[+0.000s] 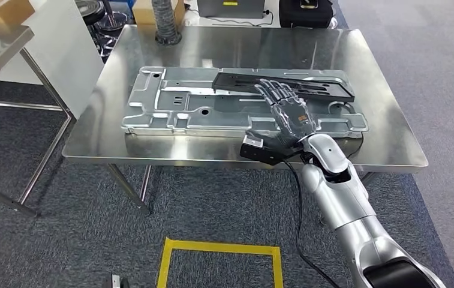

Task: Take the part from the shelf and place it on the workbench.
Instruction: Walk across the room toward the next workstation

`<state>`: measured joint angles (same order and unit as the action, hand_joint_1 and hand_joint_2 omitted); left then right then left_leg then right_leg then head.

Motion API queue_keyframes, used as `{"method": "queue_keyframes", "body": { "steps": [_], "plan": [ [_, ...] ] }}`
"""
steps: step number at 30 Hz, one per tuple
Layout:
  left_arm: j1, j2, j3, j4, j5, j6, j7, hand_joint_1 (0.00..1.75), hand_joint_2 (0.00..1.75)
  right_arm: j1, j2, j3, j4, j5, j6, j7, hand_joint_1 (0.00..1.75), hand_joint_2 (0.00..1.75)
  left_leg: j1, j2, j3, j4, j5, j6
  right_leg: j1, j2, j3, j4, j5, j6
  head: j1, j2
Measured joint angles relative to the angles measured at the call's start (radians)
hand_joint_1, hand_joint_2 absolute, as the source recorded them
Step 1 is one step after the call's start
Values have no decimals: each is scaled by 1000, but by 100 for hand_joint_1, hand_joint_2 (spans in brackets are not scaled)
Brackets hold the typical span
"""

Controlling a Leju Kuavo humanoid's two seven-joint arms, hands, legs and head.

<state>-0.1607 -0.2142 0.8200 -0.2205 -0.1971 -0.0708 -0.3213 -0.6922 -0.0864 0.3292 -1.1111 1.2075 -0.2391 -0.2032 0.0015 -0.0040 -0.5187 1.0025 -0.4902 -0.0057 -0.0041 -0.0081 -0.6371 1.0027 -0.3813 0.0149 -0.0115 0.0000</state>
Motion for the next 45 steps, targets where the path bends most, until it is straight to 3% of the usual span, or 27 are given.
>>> {"method": "queue_keyframes", "body": {
  "steps": [2, 3, 6, 7, 8, 9, 11, 13, 14, 16, 18, 19, 21, 23, 27, 30, 33, 35, 37, 40, 41, 42, 43, 45],
  "plan": [
    [1, 0, 0, 0, 1, -1, -1, 0, 0, -1, 0, -2, -1, 0, 1, 1, 0, 0, 3, 2, -7, -6, 16, 15, -2, 2, -6, 6, -3, 12, -2, 0],
    [0, -1, 0, 0, 1, -1, -1, 0, 0, -3, -1, -4, -1, 0, 2, 1, 0, 0, 5, 3, -13, -10, 26, 24, -2, 3, -16, 26, -24, 16, 0, 0],
    [-1, -1, -2, 0, 1, -1, -1, 0, 0, -6, -1, -8, -1, 1, 4, 2, 0, 0, 6, 6, -43, -13, 52, 36, -7, 6, -72, 194, -151, 27, 4, 0],
    [-1, -1, -3, 0, 1, -1, -1, 0, 0, -5, -2, -8, -1, 1, 4, 2, 0, 0, 6, 7, -55, -12, 61, 36, -8, 6, -86, 251, -177, 30, 4, 0],
    [-1, -1, -4, 0, 1, -1, -1, 0, 0, -4, -2, -8, -1, 1, 4, 1, 0, 0, 5, 6, -67, -11, 69, 35, -10, 6, -85, 282, -181, 32, 4, 0],
    [0, -1, -4, 0, 1, -1, -1, 0, 0, -4, -2, -8, -1, 1, 4, 0, 0, 0, 5, 6, -79, -9, 76, 34, -11, 6, -68, 278, -166, 33, 5, 0],
    [1, -1, -5, 0, 1, -1, -1, 0, 0, -4, -2, -8, -3, 2, 4, -2, 0, 0, 6, 5, -98, -2, 88, 28, -12, 6, 15, 169, -119, 28, 5, 0],
    [1, -1, -6, 0, 1, -2, -1, 0, 0, -4, -2, -8, -9, 2, 3, -3, 0, 0, 3, 5, -112, 4, 98, 19, -8, 7, 98, 38, -108, 19, 4, 0],
    [1, 0, -6, 0, 1, -2, -1, 0, 0, -4, -2, -9, -12, 3, 3, -4, 0, 0, 2, 5, -117, 6, 104, 13, -5, 8, 118, 3, -113, 14, 4, 0],
    [2, 0, -6, 0, 0, -2, -2, 0, 0, -3, -1, -9, -15, 4, 3, -4, 0, 0, 2, 5, -121, 3, 115, 1, -3, 8, 117, -11, -111, 3, 5, 0],
    [4, 0, -6, 0, 0, -2, -2, 0, 0, -1, -2, -9, -18, 4, 4, -4, 0, 0, 3, 4, -133, 23, 93, -9, -7, 5, 108, -17, -95, -12, 4, 0],
    [6, 0, -6, 0, 0, -2, -2, 0, 0, 1, -2, -9, -21, 4, 4, -4, 0, 0, 4, 4, -145, 56, 61, -13, -9, 3, 101, -20, -87, -19, 3, 0],
    [6, 0, -7, 0, 0, -2, -2, 0, 0, 5, -2, -10, -27, 5, 4, -4, 0, 0, 7, 4, -184, 179, -29, -20, -7, 2, 83, -19, -72, -26, 1, 0],
    [7, 0, -8, 0, -1, -2, -1, 0, 0, 14, -2, -10, -30, 8, 4, -4, 0, 0, 8, 4, -203, 281, -71, -24, -5, 2, 64, -15, -59, -26, 2, 0],
    [9, 1, -12, 0, -2, -2, 2, 0, 0, 26, -2, -13, -32, 12, 3, -5, 0, 0, 9, 4, -148, 239, -28, -23, -5, 2, 39, -7, -46, -22, 1, 0],
    [8, 1, -13, 0, -2, -3, 3, 0, 0, 26, -2, -13, -32, 12, 3, -5, 0, 0, 9, 4, -134, 219, -20, -22, -5, 2, 37, -6, -46, -21, 1, 0],
    [6, 1, -19, 0, -3, -3, 5, 0, 0, 27, -2, -17, -36, 13, 2, -7, 0, 0, 6, 3, -44, 73, 1, -10, -4, 2, 26, 1, -37, -13, 1, 0],
    [4, 2, -22, 0, -5, -3, 7, 0, 0, 26, -3, -24, -40, 14, 2, -11, 0, 0, 4, 4, -14, 5, 9, 8, -3, 3, 17, 4, -27, 5, 1, 0],
    [3, 1, -24, 0, -8, -2, 9, 0, 0, 23, -5, -30, -44, 14, 3, -13, 0, 0, 5, 7, -24, -10, 30, 29, -4, 6, -5, 44, -60, 22, 2, 0],
    [1, 1, -24, 0, -10, -1, 11, 0, 0, 23, -8, -33, -47, 14, 4, -13, 0, 0, 6, 10, -53, -13, 55, 39, -9, 8, -69, 227, -181, 34, 5, 0],
    [2, 1, -24, 0, -10, -1, 11, 0, 0, 25, -10, -33, -47, 14, 4, -13, 0, 0, 6, 10, -64, -11, 62, 39, -10, 8, -78, 272, -197, 37, 5, 0],
    [3, 1, -24, 0, -10, -1, 11, 0, 0, 26, -11, -33, -47, 14, 4, -13, 0, 0, 6, 10, -74, -10, 69, 38, -12, 8, -72, 284, -193, 39, 5, 0],
    [4, 1, -24, 0, -10, -1, 11, 0, 0, 27, -12, -33, -48, 14, 4, -13, 0, 0, 6, 10, -84, -7, 76, 36, -13, 8, -46, 257, -173, 39, 5, 0],
    [5, 1, -24, 0, -10, -1, 11, 0, 0, 26, -12, -33, -52, 14, 4, -13, 0, 0, 6, 9, -100, 0, 85, 30, -14, 8, 46, 123, -127, 36, 5, 0]
  ]
}}
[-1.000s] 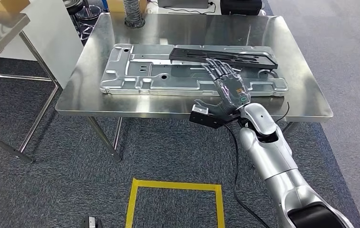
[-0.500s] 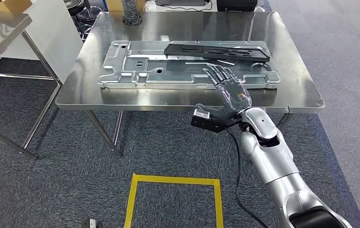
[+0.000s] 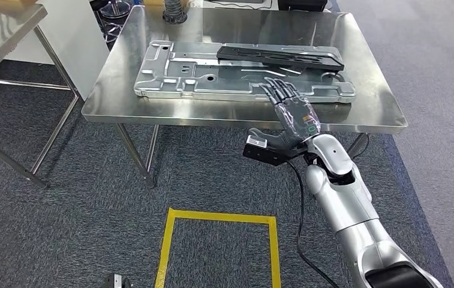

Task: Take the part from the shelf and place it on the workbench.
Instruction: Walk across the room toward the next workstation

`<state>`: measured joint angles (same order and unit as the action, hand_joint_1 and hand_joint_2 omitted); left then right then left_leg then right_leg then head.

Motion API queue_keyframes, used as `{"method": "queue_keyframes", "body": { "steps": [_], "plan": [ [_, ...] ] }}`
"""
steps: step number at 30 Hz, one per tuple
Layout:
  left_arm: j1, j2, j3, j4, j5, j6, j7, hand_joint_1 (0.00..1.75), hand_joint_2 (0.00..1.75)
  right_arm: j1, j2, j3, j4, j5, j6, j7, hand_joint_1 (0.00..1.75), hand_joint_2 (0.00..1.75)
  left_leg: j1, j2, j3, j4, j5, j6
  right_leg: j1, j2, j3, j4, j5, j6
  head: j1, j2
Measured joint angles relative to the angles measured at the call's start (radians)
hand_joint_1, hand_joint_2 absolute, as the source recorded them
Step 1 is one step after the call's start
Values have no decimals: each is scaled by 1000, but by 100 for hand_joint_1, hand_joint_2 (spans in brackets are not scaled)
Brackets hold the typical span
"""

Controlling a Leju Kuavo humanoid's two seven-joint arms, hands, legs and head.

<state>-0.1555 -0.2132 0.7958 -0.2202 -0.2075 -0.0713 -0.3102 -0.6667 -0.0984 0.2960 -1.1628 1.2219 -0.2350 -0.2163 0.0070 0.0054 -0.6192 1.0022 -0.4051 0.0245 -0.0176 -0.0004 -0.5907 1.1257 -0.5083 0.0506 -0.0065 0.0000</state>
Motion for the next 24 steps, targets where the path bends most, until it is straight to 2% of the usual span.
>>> {"method": "queue_keyframes", "body": {
  "steps": [1, 2, 3, 5, 6, 7, 8, 10, 11, 12, 13, 14, 16, 17, 18, 20, 21, 22, 24],
  "plan": [
    [0, 0, 0, 0, 0, 0, 0, 0, 0, -1, 0, 0, -4, 0, 0, 0, 0, 0, -1, 0, -6, 4, 4, -4, 2, 1, 41, -65, 10, -4, -1, 0],
    [0, 0, 0, 0, 0, 0, -1, 0, 0, -1, 0, 0, -7, 0, 0, 0, 0, 0, -3, 0, -11, 6, 8, -10, 4, 1, 65, -108, 13, -10, -1, 0],
    [0, 0, 0, 0, 0, 0, -2, 0, 0, -1, 0, 0, -10, 0, 0, 0, 0, 0, -4, 0, -15, 8, 14, -16, 7, 1, 74, -128, 11, -16, 0, 0],
    [1, 0, 0, 0, 0, 0, -4, 0, 0, 2, 0, 0, -14, 0, 1, 0, 0, 0, -4, 0, -19, 8, 23, -28, 7, 0, 66, -135, 21, -30, 2, 0],
    [3, 0, 0, 0, 0, 0, -5, 0, 0, 4, 0, 0, -16, 0, 1, 0, 0, 0, -3, -1, -25, 14, 14, -34, 6, -1, 61, -137, 28, -39, 2, 0],
    [4, 0, 0, 0, 0, 0, -5, 0, 0, 6, -1, 0, -21, 0, 2, 0, 0, 0, -2, -1, -35, 37, -11, -38, 4, -3, 54, -139, 37, -47, 1, 0],
    [5, 0, 0, 0, 0, 0, -5, 0, 0, 8, -1, 0, -25, 0, 2, 0, 0, 0, -1, -1, -51, 82, -51, -42, 3, -4, 46, -141, 46, -53, 0, 0],
    [6, 0, 0, 0, 1, 0, -6, 0, 0, 15, -1, 0, -32, 0, 2, 0, 0, 0, 1, -2, -93, 216, -139, -48, 5, -4, 26, -140, 61, -59, -2, 0],
    [6, 0, 0, 0, 1, 0, -6, 0, 0, 20, -1, 0, -33, 0, 2, 0, 0, 0, 2, -2, -105, 271, -163, -50, 6, -4, 15, -138, 69, -59, -2, 0],
    [6, 1, 0, 0, 2, 0, -6, 0, 0, 24, -1, 0, -35, 0, 2, 0, 0, 0, 2, -2, -102, 297, -167, -50, 7, -4, 4, -136, 76, -59, -2, 0],
    [7, 1, 0, 0, 3, 0, -6, 0, 0, 28, -1, 0, -36, 0, 2, 0, 0, 0, 2, -2, -81, 284, -152, -49, 8, -4, -6, -133, 82, -57, -2, 0],
    [6, 1, 0, 0, 5, 0, -6, 0, 0, 30, -1, 0, -38, 0, 2, 0, 0, 0, 2, -2, -41, 232, -128, -46, 8, -4, -15, -130, 87, -56, -2, 0],
    [5, 2, 0, 0, 8, 0, -7, 0, 0, 29, -1, 0, -43, 0, 1, 0, 0, 0, 0, -2, 56, 86, -99, -35, 10, -3, -29, -125, 97, -49, -2, 0],
    [4, 2, 0, 0, 8, 0, -8, 0, 0, 29, -1, 0, -45, 0, 1, 0, 0, 0, -2, -2, 87, 34, -95, -30, 11, -4, -33, -124, 103, -44, -2, 0],
    [4, 3, 0, 0, 8, 1, -9, 0, 0, 28, -1, 0, -46, 0, 1, 0, 0, 0, -5, -3, 101, 5, -98, -26, 11, -4, -36, -124, 108, -38, -3, 0],
    [5, 3, 0, 0, 9, 1, -10, 0, 0, 28, -1, 0, -48, 0, 1, 0, 0, 0, -6, -3, 97, -3, -89, -15, 12, -5, -40, -126, 119, -25, -5, 0],
    [5, 3, 0, 0, 9, 2, -10, 0, 0, 27, -2, -1, -48, 0, 1, 0, 0, 0, -4, -2, 94, -7, -81, -8, 11, -4, -44, -122, 114, -19, -6, 0],
    [5, 4, 0, 0, 9, 2, -11, 0, 0, 27, -3, -2, -50, -1, 1, 0, 0, 0, -1, -1, 88, -11, -72, 1, 10, -2, -52, -104, 94, -13, -4, 0],
    [4, 3, 0, 0, 9, 2, -12, 0, 0, 28, -5, -4, -52, -1, 1, 1, 0, 0, 0, 1, 71, -15, -53, 12, 7, 0, -85, -10, 14, -3, -2, 0]
  ]
}}
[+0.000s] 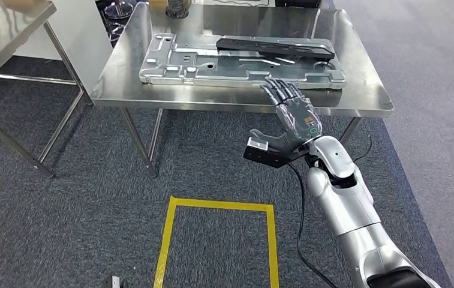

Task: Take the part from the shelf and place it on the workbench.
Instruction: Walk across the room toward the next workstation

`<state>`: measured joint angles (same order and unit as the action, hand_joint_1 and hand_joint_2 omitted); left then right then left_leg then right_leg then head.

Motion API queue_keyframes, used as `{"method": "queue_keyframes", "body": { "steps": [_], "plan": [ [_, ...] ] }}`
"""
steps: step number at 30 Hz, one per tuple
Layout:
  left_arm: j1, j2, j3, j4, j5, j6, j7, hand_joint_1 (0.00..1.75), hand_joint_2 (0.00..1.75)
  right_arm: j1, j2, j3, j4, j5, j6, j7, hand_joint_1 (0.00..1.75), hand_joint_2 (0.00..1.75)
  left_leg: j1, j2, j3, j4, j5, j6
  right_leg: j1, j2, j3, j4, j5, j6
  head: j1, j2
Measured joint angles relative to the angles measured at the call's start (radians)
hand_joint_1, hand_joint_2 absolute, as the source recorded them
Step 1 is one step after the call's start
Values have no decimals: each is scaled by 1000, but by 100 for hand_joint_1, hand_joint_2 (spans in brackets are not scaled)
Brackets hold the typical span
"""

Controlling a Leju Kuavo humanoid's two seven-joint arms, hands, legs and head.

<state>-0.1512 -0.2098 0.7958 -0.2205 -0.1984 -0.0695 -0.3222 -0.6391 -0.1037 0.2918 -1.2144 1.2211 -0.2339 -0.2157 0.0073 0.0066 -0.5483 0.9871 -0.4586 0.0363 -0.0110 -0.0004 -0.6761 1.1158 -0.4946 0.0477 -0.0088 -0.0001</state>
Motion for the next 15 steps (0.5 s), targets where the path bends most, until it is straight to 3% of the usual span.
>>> {"method": "queue_keyframes", "body": {
  "steps": [2, 3, 4, 6, 8, 9, 12, 13, 15],
  "plan": [
    [1, 0, 0, 0, 0, 0, -1, 0, 0, 4, -1, 0, -1, 0, 1, 0, 0, 0, -1, 0, -23, 2, 16, 3, -3, 0, -37, 128, -71, 8, 1, 0],
    [1, 0, 0, 0, 0, 0, -1, 0, 0, 7, -2, 0, -1, 0, 1, 0, 0, 0, -2, 0, -35, 4, 24, 3, -4, 0, -41, 163, -79, 11, 1, 0],
    [2, 0, 0, 0, 0, 0, -1, 0, 0, 9, -3, 0, -1, 0, 1, 0, 0, 0, -2, 0, -47, 6, 31, 1, -5, 0, -27, 162, -68, 12, 1, 0],
    [2, 0, 0, 0, 0, 0, -1, 0, 0, 10, -4, 0, -6, 0, 1, 0, 0, 0, -2, 0, -66, 14, 42, -3, -5, 0, 56, 51, -20, 9, 1, 0],
    [1, 0, 0, 0, 0, 0, -1, 0, 0, 10, -4, 0, -15, 0, 1, 0, 0, 0, -5, -1, -80, 22, 51, -13, 0, 0, 138, -80, 0, -3, 0, 0],
    [1, 0, -1, 0, 0, 0, -1, 0, 0, 10, -4, 0, -20, 0, 1, 0, 0, 0, -6, 0, -84, 24, 56, -18, 3, 1, 157, -114, -2, -11, 1, 0],
    [2, -1, -1, 0, -1, 0, -1, 0, 0, 12, -5, -1, -27, 0, 1, 0, 0, 0, -6, -1, -92, 24, 66, -35, 3, 0, 151, -128, 10, -36, 4, 0],
    [3, -1, -1, 0, -1, 0, -1, 0, 0, 12, -5, -1, -29, 0, 1, 0, 0, 0, -5, -2, -98, 37, 51, -40, 1, -2, 146, -131, 18, -44, 3, 0],
    [4, -1, -1, 0, -1, 1, -1, 0, 0, 14, -5, 0, -32, 0, 1, 0, 0, 0, -2, -3, -129, 122, -23, -49, -1, -4, 131, -135, 36, -56, 1, 0]
  ]
}}
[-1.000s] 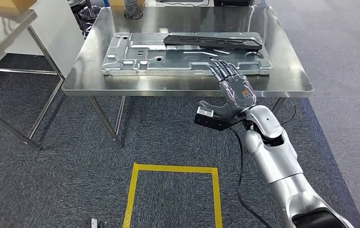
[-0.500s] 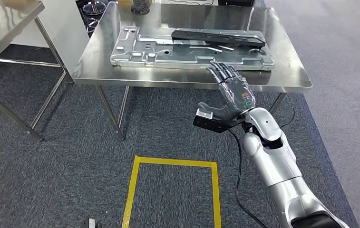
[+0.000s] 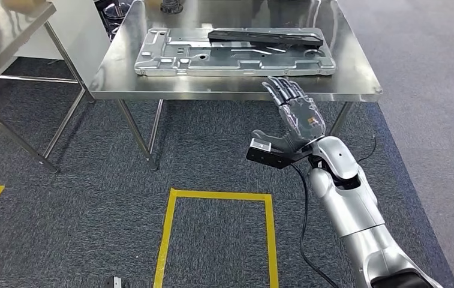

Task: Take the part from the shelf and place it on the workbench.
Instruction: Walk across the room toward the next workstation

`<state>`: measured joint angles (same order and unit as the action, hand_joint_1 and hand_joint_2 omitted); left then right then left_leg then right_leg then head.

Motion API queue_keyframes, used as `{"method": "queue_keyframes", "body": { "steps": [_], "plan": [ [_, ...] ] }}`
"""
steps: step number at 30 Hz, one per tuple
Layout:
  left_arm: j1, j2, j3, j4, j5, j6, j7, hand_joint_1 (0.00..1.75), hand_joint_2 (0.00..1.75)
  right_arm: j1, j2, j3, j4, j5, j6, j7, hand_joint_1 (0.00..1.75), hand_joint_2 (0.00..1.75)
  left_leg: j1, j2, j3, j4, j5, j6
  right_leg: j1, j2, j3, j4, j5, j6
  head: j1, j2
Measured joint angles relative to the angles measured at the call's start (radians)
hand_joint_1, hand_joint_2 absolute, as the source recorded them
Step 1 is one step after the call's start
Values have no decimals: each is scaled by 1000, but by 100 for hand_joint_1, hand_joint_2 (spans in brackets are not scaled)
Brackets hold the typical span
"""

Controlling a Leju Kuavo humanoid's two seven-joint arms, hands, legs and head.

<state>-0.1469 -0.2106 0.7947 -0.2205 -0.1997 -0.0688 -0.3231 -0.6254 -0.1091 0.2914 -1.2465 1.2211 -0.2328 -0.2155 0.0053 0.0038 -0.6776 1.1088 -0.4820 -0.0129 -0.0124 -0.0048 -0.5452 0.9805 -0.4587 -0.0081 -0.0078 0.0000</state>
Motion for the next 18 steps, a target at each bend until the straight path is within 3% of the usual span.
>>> {"method": "queue_keyframes", "body": {
  "steps": [2, 3, 4, 5, 6, 8, 10, 12, 14, 17, 18],
  "plan": [
    [0, 0, 0, 0, -1, 0, 0, 0, 0, 3, 0, 0, -2, 0, 0, 0, 0, 0, 3, 0, -39, 131, -79, -7, 1, 0, -20, 2, 14, -3, -1, 0],
    [1, 0, 0, 0, -1, 0, 0, 0, 0, 6, 0, 0, -2, 0, 0, 0, 0, 0, 4, 0, -45, 172, -92, -9, 2, 0, -31, 3, 21, -3, -1, 0],
    [1, 0, 0, 0, -2, 0, 1, 0, 0, 8, 0, 0, -2, 0, 0, 0, 0, 0, 4, 0, -33, 178, -87, -10, 2, 0, -41, 6, 27, -2, -1, 0],
    [1, 0, -1, 0, -2, 0, 2, 0, 0, 9, 0, 0, -3, 0, 0, 0, 0, 0, 5, 0, -3, 145, -67, -9, 2, 1, -50, 8, 33, 1, -1, 0],
    [0, 0, -1, 0, -3, 0, 2, 0, 0, 10, 0, 0, -4, 0, 0, 0, 0, 0, 5, 0, 44, 80, -41, -6, 2, 1, -58, 12, 37, 3, -1, 0],
    [-1, 0, -2, 0, -3, 0, 3, 0, 0, 10, -1, 0, -9, 0, 0, 0, 0, 0, 3, 0, 130, -54, -18, 3, 4, 1, -69, 17, 44, 12, -1, 0],
    [-1, 0, -4, 0, -3, 1, 2, 0, 0, 9, -1, 0, -12, 0, 0, 0, 0, 0, -1, 0, 158, -108, -20, 12, 5, 0, -74, 19, 53, 23, -2, 0],
    [0, 0, -5, 0, -3, 4, -4, 0, 0, 9, -2, 0, -12, -3, 1, 1, 0, 0, 0, 0, 152, -114, -11, 25, 5, 0, -76, 18, 59, 35, -3, 0],
    [0, -1, -6, 0, -2, 6, -12, 0, 0, 10, -4, -5, -10, -14, 0, 2, 0, 0, 4, 2, 145, -122, 4, 39, 4, 2, -94, 55, 29, 45, -2, 0],
    [1, -2, -7, 0, 0, 6, -17, 0, 0, 28, -5, -19, -1, -48, -2, -2, 0, 0, 3, 3, 125, -123, 21, 49, -1, 4, -172, 244, -80, 56, 0, 0],
    [2, -2, -7, 0, 1, 6, -18, 0, 0, 41, -5, -25, 5, -61, -3, -5, 0, 0, 3, 2, 119, -122, 25, 50, -1, 4, -189, 293, -98, 58, 1, 0]
  ]
}}
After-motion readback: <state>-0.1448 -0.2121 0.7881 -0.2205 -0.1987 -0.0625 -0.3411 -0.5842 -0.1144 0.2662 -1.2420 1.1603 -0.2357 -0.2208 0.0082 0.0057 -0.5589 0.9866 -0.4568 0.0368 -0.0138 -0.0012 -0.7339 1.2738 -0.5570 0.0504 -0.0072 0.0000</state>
